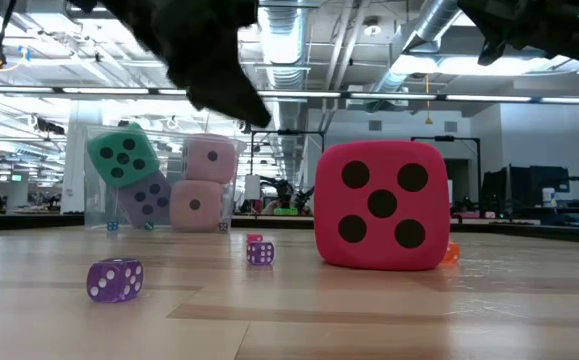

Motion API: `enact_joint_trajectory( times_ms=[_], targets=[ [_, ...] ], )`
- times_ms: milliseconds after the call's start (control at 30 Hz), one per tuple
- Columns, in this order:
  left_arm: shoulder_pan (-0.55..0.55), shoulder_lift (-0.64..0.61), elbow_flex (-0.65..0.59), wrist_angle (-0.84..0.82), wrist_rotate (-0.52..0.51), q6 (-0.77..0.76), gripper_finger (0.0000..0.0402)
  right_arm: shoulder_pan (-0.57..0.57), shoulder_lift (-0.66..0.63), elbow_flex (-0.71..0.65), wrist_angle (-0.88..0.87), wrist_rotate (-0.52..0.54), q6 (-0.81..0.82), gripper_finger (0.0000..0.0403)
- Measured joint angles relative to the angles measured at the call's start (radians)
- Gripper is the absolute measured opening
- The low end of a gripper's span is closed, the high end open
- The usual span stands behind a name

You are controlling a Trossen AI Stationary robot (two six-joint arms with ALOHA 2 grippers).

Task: Pick & Place Dice
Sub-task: Put the small red dice into the transparent container

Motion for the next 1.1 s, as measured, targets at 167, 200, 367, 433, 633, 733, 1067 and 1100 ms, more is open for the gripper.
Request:
enact_joint_trajectory(
  times_ms=[167,200,367,433,633,733,1067,1100],
  targets=[
    [-0.001,0.102,0.0,0.009,0.047,0.002,0.0117,0.0,0.0,0.0,0.0,0.0,0.0,0.0],
    [-0.001,0.127,-0.001,0.005,0.052,0.002,0.0117,0.0,0.0,0.0,0.0,0.0,0.0,0.0],
    [0.0,0.216,-0.001,0.007,0.098,0.001,0.0117,0.0,0.0,0.0,-0.003,0.0,0.0,0.0],
    [0.0,0.231,-0.001,0.007,0.102,0.001,0.0117,0.0,0.0,0.0,-0.004,0.0,0.0,0.0],
    [0.008,0.233,-0.001,0.018,0.096,-0.002,0.0117,0.0,0.0,0.0,-0.004,0.0,0.0,0.0],
    [0.015,0.234,-0.001,0.021,0.094,-0.006,0.0117,0.0,0.0,0.0,-0.004,0.0,0.0,0.0],
    [0.015,0.237,-0.001,0.057,0.093,-0.028,0.0168,0.0,0.0,0.0,-0.004,0.0,0.0,0.0],
    [0.016,0.236,-0.001,0.057,0.093,-0.028,0.0177,0.0,0.0,0.0,-0.004,0.0,0.0,0.0]
  ],
)
